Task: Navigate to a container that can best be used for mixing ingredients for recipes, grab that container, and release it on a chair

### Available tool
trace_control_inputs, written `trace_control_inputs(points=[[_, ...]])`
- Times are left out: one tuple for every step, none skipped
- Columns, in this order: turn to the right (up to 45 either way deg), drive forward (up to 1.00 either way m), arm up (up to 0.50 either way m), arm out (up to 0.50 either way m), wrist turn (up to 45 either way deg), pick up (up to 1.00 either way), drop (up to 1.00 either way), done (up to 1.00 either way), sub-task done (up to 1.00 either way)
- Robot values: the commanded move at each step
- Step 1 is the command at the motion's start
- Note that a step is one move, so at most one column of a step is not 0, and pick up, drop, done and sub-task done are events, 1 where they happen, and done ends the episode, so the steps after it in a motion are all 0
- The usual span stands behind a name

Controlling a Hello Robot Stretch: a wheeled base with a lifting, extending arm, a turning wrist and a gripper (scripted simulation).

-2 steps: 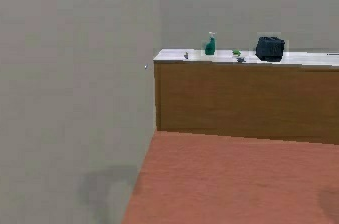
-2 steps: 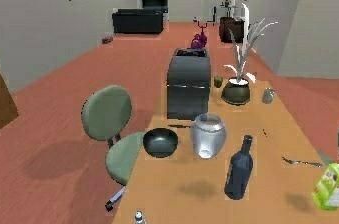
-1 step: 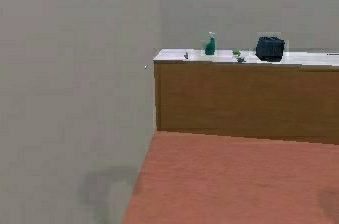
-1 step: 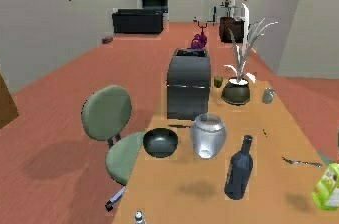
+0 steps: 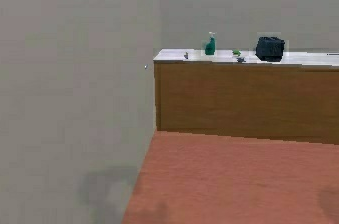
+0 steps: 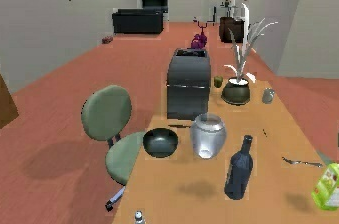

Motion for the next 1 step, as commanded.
trace_control_inputs(points=[[0.0,0.0,0.0,0.48,0.0,0.0,0.0,0.0,0.0]])
